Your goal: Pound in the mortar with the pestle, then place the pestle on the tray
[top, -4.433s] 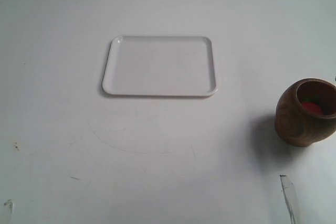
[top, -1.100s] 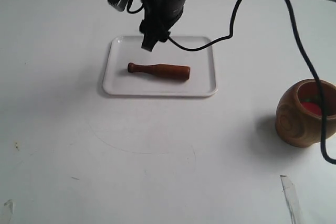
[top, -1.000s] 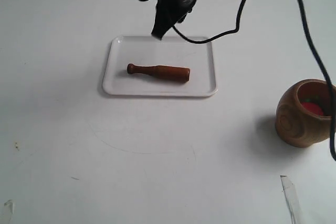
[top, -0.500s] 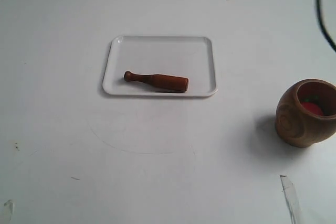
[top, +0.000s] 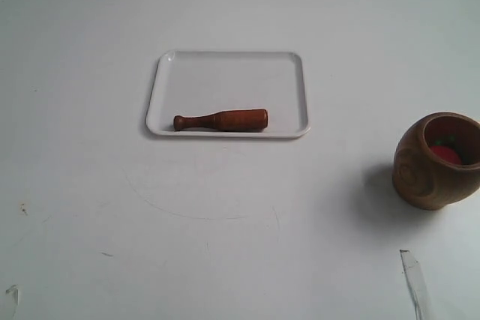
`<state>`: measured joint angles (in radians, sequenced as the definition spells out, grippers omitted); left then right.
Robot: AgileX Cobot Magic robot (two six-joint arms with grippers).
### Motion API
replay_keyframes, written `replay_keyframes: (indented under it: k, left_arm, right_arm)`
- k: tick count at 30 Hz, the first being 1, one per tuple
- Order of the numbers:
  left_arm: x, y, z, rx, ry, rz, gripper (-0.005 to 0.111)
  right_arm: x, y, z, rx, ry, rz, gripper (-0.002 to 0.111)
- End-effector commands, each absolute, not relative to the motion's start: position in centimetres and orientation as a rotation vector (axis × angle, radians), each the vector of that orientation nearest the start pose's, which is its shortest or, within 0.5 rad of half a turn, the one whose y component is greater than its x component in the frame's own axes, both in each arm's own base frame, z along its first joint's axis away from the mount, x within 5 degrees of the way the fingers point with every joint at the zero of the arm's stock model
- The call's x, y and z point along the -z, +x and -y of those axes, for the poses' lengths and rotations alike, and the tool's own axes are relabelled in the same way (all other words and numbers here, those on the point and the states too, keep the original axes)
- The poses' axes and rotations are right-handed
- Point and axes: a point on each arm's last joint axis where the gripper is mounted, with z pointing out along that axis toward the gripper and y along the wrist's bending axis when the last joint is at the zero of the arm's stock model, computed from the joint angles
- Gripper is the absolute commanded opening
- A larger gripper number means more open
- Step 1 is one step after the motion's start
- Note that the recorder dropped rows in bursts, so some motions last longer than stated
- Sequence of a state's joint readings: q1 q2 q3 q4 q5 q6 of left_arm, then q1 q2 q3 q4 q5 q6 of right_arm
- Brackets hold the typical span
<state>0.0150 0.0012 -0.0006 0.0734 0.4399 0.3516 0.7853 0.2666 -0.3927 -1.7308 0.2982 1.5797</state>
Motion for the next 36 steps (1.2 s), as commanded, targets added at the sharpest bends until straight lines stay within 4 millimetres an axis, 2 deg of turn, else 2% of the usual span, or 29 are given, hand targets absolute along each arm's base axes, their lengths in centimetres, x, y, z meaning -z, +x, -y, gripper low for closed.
replay_keyframes:
  k: [1, 3, 5, 6, 10, 13, 19, 21, 24, 29, 30, 33, 36]
  left_arm:
    - [-17.4, 5.1, -0.3, -0.302, 0.361, -1.897, 0.0]
    - [-17.4, 5.1, -0.3, -0.302, 0.361, -1.897, 0.0]
    - [-17.4, 5.1, -0.3, -0.302, 0.361, -1.897, 0.0]
    - [-17.4, 5.1, -0.3, -0.302, 0.361, -1.897, 0.0]
    - [-17.4, 5.1, -0.3, -0.302, 0.361, -1.897, 0.0]
    - [-17.4, 5.1, -0.3, -0.302, 0.361, -1.897, 0.0]
    - [-17.4, 5.1, -0.3, -0.302, 0.361, -1.897, 0.0]
    - [-17.4, 5.1, -0.3, -0.302, 0.361, -1.897, 0.0]
    - [-17.4, 5.1, -0.3, -0.302, 0.361, -1.897, 0.0]
    - [-17.4, 5.1, -0.3, -0.302, 0.361, -1.897, 0.0]
    - [-17.4, 5.1, -0.3, -0.302, 0.361, -1.897, 0.0]
    - [-17.4, 5.1, -0.3, -0.302, 0.361, -1.897, 0.0]
    - [-17.4, 5.1, -0.3, -0.302, 0.361, -1.897, 0.0]
  right_arm:
    - [-30.9, 3.9, -0.9, -0.475, -0.315, -1.192, 0.0]
    - [-29.4, 3.6, -0.8, -0.596, -0.256, -1.212, 0.0]
    - [-27.7, 4.0, -1.4, -0.744, -0.175, -1.294, 0.0]
    - [-26.9, 4.2, -1.6, -0.869, -0.082, -1.35, 0.0]
    - [-24.5, 4.3, -2.6, -1.153, 0.085, -1.514, 0.0]
    - [-24.1, 4.5, -2.5, -1.152, 0.127, -1.533, 0.0]
    - [-24.8, 3.5, -3.4, -1.286, 0.003, -1.509, 0.0]
    - [-24.8, 3.4, -3.6, -1.33, 0.014, -1.512, 0.0]
    - [-24.7, 3.6, -3.4, -1.294, 0.034, -1.516, 0.0]
    - [-24.0, 4.2, -2.8, -0.957, -0.122, -1.532, 0.0]
    - [-23.7, 4.4, -2.7, -0.827, -0.206, -1.553, 0.0]
    - [-23.1, 4.2, -2.9, -0.66, -0.405, -1.555, 0.0]
    - [-22.9, 3.8, -3.3, -0.569, -0.59, -1.508, 0.0]
